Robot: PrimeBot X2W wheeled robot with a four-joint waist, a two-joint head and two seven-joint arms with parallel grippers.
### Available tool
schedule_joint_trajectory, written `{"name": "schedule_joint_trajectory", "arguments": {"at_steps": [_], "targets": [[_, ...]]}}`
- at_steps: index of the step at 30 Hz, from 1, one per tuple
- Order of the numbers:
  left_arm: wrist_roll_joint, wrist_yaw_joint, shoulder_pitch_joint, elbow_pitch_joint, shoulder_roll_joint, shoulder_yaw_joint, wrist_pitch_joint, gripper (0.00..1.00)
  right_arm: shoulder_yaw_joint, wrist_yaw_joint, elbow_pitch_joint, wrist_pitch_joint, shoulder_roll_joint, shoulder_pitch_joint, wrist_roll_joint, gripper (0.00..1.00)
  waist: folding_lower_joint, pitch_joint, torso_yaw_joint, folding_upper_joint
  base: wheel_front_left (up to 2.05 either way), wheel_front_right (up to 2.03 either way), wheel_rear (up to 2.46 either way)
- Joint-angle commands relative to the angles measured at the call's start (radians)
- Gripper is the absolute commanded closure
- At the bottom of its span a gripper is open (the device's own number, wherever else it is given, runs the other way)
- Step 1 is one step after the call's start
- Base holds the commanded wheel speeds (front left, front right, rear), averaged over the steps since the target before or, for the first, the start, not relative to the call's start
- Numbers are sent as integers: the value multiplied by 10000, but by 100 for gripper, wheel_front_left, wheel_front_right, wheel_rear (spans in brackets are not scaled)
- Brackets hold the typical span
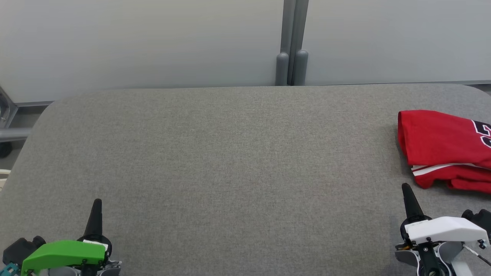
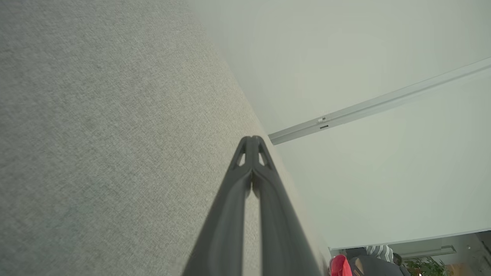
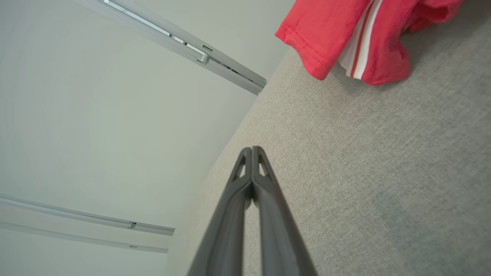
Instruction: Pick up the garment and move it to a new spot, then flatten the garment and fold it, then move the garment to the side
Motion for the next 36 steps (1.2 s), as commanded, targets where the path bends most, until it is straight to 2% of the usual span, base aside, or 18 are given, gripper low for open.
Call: {"name": "schedule_joint_trajectory", "arguments": {"at_steps": [1,36], "targets": [[-318,-97,-273,-100,-14,143,107,100,24,6,-125,99,-76,-231,451,100,0,14,-29,13,0,0,0],[-2359,-262,-740,-240,-635,883,950,100,232,5,-178,824,-121,-681,3790,100,0,167,-384,19,0,0,0]]}}
